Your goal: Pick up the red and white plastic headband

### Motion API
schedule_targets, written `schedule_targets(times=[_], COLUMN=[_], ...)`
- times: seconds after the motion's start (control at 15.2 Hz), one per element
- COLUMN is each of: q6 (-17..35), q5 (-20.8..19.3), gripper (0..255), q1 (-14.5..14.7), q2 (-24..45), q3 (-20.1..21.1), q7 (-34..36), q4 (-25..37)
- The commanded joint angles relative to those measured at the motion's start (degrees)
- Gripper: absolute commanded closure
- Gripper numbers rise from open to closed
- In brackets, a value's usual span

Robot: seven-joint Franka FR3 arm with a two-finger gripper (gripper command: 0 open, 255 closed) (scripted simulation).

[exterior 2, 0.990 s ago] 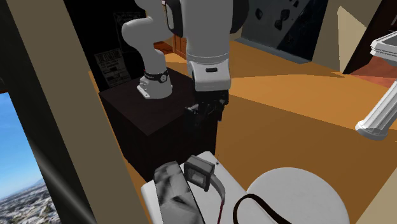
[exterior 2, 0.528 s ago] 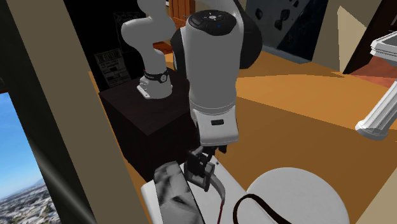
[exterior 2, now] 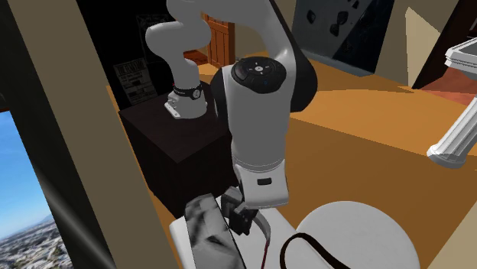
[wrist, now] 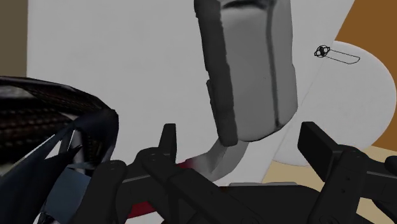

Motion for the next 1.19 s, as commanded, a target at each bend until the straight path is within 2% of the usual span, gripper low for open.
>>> schedule_targets(times=[0.0, 0.07, 0.13, 0.73, 1.12], q6=[1.0, 1.0, 1.0, 1.0, -2.3], q5=[0.2, 0.2, 0.2, 0.2, -0.7], gripper=[0, 0, 255, 255, 255], q1=[-0.1, -0.1, -0.1, -0.1, 0.3], q2=[0.5, 0.5, 0.5, 0.5, -2.2], q3=[0.1, 0.1, 0.1, 0.1, -0.5], q7=[-0.3, -0.3, -0.3, -0.3, 0.5], q4=[-0.5, -0.5, -0.5, -0.5, 0.2])
